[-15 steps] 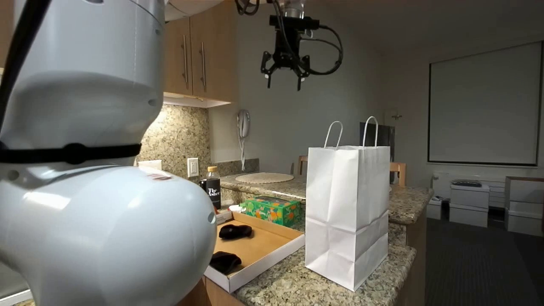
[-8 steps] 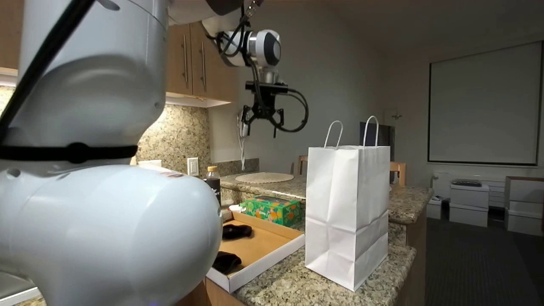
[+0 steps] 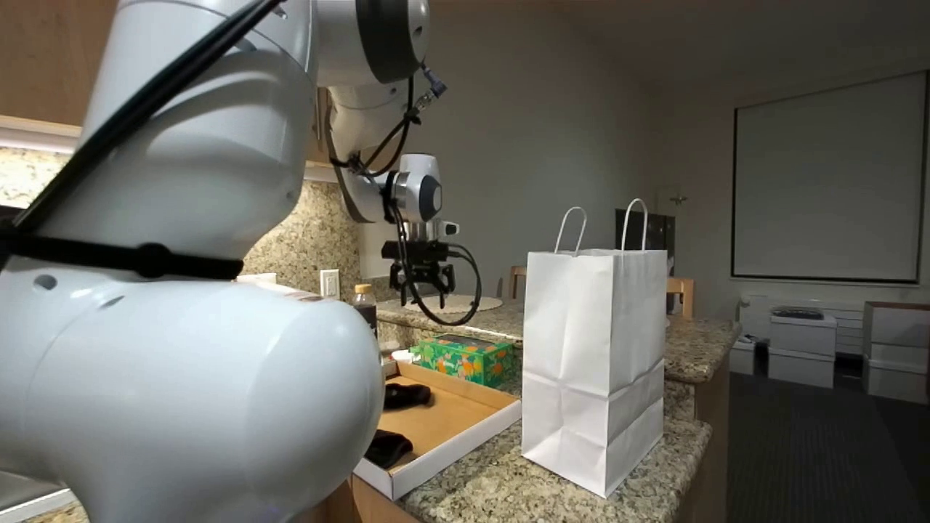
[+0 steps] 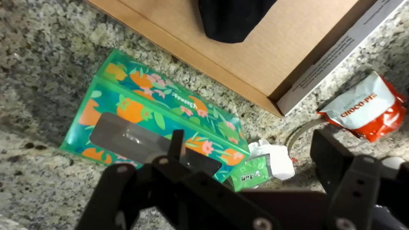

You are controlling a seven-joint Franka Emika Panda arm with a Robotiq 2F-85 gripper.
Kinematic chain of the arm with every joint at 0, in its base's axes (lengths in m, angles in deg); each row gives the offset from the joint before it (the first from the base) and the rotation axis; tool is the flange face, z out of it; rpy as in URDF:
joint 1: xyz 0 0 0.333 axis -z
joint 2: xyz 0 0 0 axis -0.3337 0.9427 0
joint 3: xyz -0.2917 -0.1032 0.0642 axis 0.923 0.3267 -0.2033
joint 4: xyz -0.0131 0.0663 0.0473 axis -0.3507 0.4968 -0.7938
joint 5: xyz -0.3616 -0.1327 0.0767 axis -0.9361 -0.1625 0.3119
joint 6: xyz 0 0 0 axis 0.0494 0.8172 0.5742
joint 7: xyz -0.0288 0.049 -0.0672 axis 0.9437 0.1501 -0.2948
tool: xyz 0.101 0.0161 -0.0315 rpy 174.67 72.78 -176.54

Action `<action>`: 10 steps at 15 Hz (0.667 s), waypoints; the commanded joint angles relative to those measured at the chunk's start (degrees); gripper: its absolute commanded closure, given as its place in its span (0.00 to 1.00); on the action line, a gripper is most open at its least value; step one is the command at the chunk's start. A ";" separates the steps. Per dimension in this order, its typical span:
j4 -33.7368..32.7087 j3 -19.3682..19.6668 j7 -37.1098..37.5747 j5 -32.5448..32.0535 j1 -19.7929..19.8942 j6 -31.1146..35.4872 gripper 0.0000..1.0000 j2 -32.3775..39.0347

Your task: Pick up all the socks and put them in the bag.

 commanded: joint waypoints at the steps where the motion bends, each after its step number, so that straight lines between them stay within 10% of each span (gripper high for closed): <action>1: 10.45 1.45 11.45 -9.35 -3.10 12.63 0.00 0.14; 10: 14.68 0.18 14.36 -7.32 -3.20 13.13 0.00 5.42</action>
